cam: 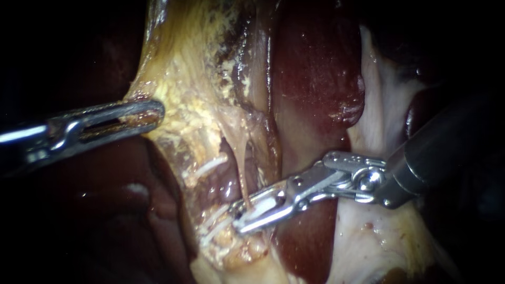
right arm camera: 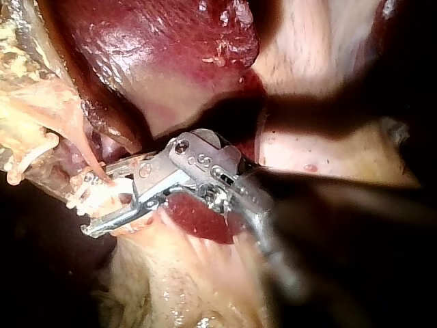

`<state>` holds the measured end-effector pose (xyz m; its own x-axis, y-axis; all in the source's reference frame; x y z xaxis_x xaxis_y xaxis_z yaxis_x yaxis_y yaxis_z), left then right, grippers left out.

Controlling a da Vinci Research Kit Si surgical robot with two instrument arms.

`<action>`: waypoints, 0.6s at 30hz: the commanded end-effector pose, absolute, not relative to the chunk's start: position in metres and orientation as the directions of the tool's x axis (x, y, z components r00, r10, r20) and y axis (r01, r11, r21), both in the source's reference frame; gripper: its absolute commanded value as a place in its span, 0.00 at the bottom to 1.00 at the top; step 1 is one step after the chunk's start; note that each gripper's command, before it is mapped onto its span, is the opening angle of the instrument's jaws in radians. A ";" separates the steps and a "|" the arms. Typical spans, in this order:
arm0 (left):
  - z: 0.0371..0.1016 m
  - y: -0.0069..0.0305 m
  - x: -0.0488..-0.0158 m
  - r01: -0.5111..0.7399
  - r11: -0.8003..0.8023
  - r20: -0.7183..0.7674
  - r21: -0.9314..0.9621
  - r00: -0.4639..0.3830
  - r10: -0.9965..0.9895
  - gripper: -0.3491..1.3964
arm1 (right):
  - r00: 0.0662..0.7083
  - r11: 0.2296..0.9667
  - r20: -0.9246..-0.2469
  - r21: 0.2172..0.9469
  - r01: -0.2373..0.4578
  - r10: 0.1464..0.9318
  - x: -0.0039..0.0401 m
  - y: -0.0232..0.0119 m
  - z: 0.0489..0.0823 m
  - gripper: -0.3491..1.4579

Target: Going back first clip right tube

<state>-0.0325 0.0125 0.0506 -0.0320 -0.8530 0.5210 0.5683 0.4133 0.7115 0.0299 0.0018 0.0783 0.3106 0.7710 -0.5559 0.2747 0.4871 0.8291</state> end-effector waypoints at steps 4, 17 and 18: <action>0.0506 0.0125 -0.0325 0.568 0.413 0.521 0.712 -0.032 -0.853 0.00 | 0.264 0.559 -0.601 0.799 0.221 0.755 0.0298 0.0017 0.0784 0.52; 0.0506 0.0125 -0.0324 0.568 0.413 0.521 0.712 -0.032 -0.853 0.00 | 0.262 0.738 -0.765 0.640 0.213 0.588 0.0266 0.0017 0.0780 0.52; 0.0506 0.0125 -0.0324 0.568 0.413 0.521 0.712 -0.032 -0.853 0.00 | 0.253 0.761 -0.786 0.614 0.209 0.565 0.0261 0.0016 0.0778 0.52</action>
<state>-0.0324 0.0125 0.0506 -0.0316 -0.8532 0.5206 0.5677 0.4133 0.7119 0.0257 0.0016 0.0777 0.2464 0.5471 -0.8000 0.2063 0.7769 0.5949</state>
